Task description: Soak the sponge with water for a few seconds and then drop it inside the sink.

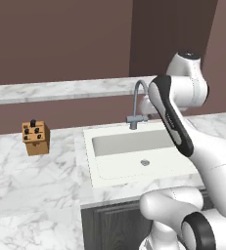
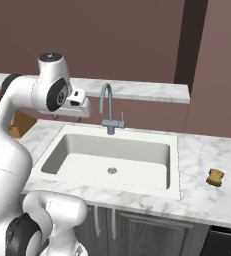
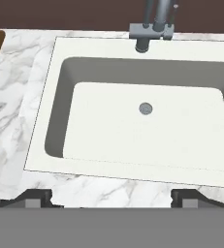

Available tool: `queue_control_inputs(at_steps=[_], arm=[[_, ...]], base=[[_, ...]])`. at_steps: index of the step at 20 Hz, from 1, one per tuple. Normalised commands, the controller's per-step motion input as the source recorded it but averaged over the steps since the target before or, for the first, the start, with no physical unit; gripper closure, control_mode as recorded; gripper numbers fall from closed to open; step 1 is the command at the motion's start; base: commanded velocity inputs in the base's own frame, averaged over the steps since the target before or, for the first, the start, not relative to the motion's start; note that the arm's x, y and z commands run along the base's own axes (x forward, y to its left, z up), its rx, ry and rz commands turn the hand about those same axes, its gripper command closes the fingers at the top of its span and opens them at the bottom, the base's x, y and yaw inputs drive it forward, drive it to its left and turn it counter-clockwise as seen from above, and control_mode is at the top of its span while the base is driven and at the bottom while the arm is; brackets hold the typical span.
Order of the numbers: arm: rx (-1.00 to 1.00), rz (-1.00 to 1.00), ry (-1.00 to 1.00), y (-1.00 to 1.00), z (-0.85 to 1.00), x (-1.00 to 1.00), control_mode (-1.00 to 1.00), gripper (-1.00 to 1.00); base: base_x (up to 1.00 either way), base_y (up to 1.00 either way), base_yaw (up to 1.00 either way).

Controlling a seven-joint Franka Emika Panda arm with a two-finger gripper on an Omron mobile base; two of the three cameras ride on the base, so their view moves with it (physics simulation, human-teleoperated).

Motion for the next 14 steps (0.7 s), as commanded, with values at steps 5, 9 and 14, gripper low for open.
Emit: queue_control_inputs(at_steps=[5,9,14], arm=[[0.01,0.00,-0.09,-0.30,0.00,-0.06,-1.00,-1.00],[0.00,0.00,-0.09,-0.29,0.02,-0.01,-1.00,-1.00],[0.00,0.00,-0.06,-0.32,0.00,0.00,-1.00,-1.00]], base=[[0.00,0.00,0.00],[0.00,0.00,0.00],[0.00,0.00,0.00]])
